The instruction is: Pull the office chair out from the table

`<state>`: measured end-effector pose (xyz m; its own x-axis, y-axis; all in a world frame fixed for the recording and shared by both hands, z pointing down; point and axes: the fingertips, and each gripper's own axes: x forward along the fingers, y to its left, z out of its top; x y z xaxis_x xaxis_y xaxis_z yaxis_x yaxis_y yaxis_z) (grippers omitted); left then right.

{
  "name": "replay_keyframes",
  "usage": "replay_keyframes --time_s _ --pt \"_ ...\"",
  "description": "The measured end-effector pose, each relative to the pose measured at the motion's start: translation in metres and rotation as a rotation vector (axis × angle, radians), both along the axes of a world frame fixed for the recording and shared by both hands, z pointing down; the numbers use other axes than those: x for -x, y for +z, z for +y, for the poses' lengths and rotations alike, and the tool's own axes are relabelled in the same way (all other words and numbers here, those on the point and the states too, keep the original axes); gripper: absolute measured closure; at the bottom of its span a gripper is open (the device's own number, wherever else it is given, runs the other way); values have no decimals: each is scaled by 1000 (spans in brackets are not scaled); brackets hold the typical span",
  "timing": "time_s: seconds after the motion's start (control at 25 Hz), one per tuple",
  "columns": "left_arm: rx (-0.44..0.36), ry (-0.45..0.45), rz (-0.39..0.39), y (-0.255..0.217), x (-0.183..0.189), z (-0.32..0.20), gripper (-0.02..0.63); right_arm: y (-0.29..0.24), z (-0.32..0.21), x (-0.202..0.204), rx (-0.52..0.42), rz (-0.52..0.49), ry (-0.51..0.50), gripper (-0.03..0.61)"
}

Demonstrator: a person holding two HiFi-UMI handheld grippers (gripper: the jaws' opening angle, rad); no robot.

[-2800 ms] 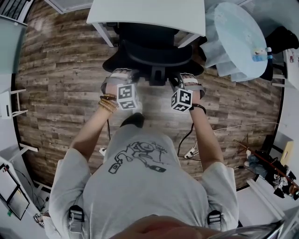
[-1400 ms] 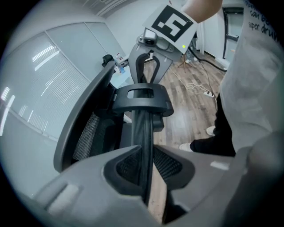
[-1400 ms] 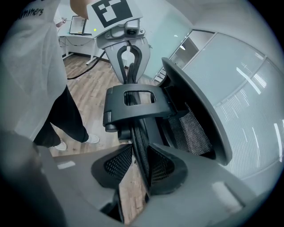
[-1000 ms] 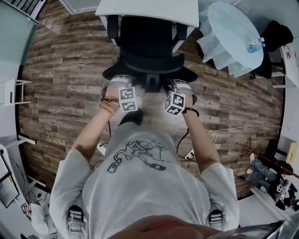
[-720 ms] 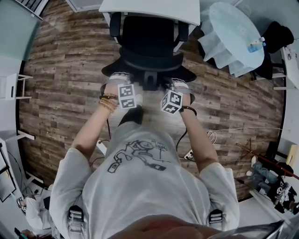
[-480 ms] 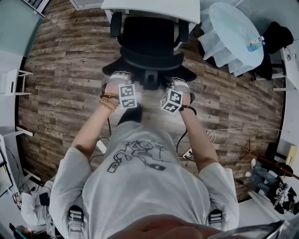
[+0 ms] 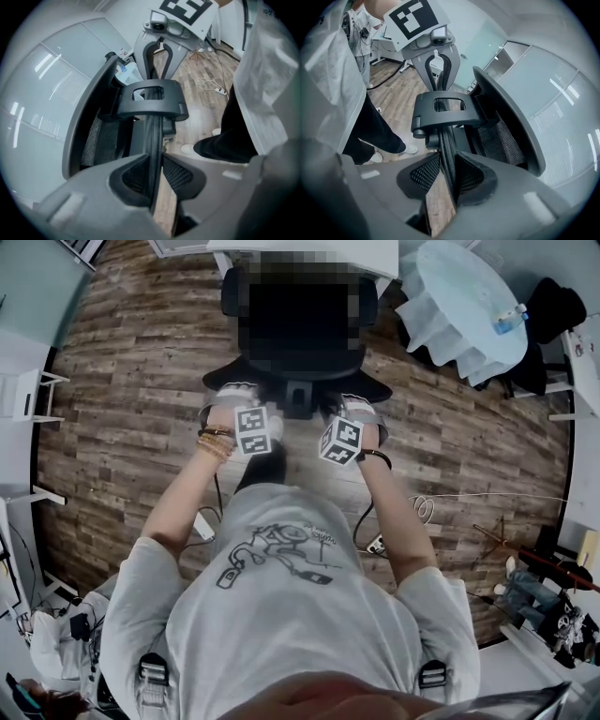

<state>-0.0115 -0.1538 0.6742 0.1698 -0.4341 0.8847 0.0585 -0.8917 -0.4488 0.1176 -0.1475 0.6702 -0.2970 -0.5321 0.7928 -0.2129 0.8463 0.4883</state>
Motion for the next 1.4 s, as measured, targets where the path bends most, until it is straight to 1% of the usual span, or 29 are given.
replay_keyframes --time_s 0.32,0.68,1.08,1.4 --pt "3 -17 -28 0 9 45 525 -1 49 10 26 -2 -15 468" --pt "-6 -25 -35 -2 19 89 523 -3 97 20 34 -9 -24 472" --pt "-3 -32 -37 -3 38 122 521 -3 134 39 53 -12 -28 477" --pt "-8 -13 -18 -2 49 129 520 -2 145 51 63 -4 -10 479"
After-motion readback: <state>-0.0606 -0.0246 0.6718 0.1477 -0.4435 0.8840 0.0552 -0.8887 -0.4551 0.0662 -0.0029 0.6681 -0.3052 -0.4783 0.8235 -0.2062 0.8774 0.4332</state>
